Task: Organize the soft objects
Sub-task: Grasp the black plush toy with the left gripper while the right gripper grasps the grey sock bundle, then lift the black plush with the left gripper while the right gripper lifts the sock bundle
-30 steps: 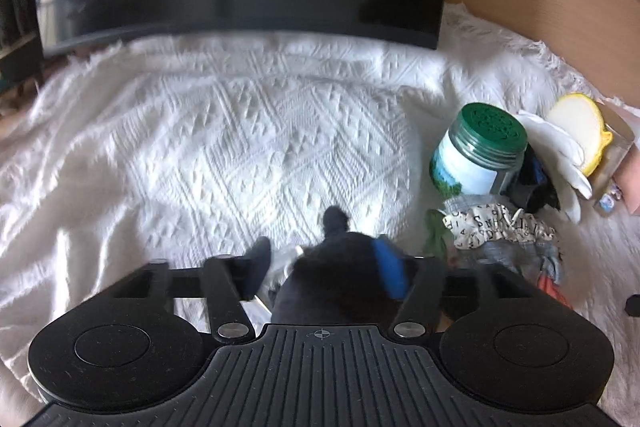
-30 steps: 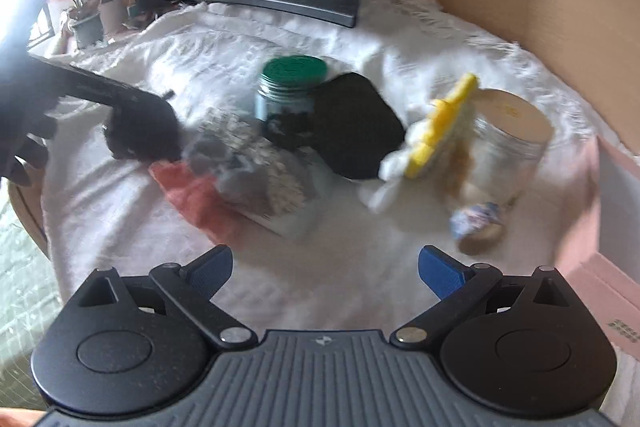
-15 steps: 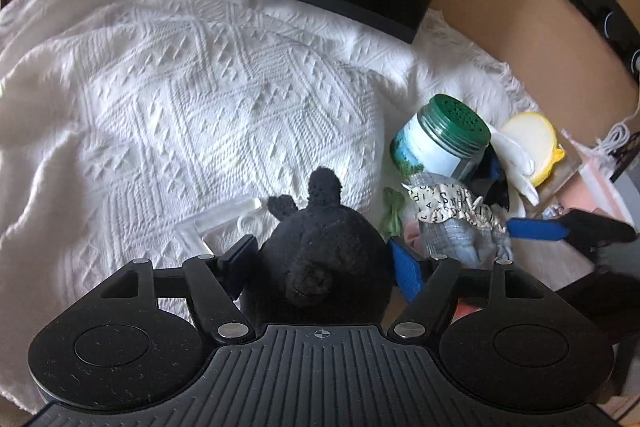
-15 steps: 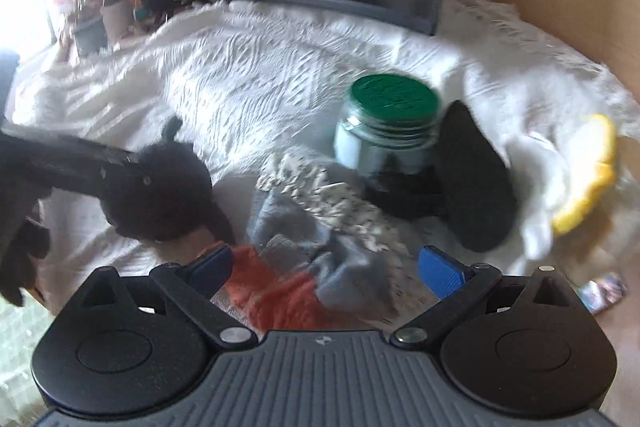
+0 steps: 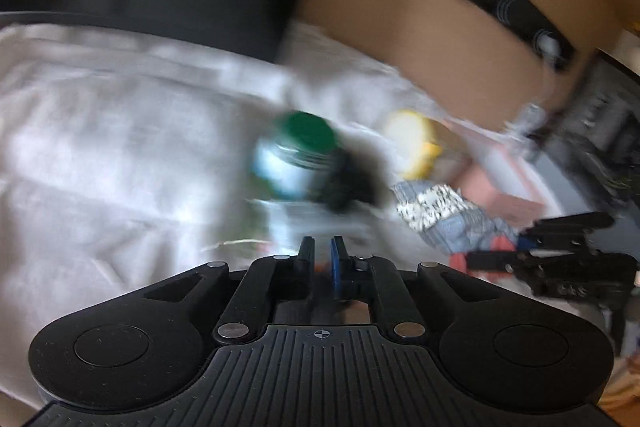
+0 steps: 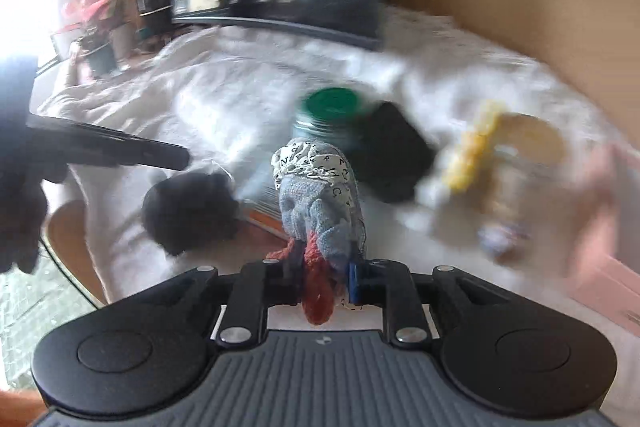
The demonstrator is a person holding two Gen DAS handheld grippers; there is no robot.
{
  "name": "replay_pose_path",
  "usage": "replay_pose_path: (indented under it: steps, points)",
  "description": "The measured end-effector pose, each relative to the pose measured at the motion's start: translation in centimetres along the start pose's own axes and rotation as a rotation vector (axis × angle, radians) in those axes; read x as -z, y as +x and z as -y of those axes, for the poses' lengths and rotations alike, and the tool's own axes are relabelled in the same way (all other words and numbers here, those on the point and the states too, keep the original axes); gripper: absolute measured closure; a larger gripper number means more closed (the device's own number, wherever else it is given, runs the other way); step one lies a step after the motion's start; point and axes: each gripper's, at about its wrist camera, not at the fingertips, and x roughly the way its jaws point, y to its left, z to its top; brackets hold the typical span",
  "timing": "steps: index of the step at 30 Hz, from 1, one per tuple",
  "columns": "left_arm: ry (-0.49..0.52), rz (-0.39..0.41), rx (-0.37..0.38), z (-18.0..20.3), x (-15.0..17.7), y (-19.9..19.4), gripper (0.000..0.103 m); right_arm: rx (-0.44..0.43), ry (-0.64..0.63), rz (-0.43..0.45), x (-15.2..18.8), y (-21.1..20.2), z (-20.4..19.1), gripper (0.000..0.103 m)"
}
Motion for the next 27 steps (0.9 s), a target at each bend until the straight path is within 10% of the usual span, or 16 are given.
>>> replay_pose_path:
  steps: [13, 20, 27]
  points:
    - [0.322, -0.087, -0.329, 5.8, 2.7, 1.5, 0.084, 0.163, 0.2, -0.067, 7.1, -2.7, 7.5, 0.083]
    - [-0.027, -0.095, -0.08, 2.0, 2.2, 0.8, 0.081, 0.083, 0.11, -0.075, 5.8, -1.1, 4.2, 0.082]
    - [-0.093, -0.056, -0.115, 1.0, 1.9, 1.4, 0.08, 0.072, 0.035, -0.114, 5.6, -0.5, 2.3, 0.081]
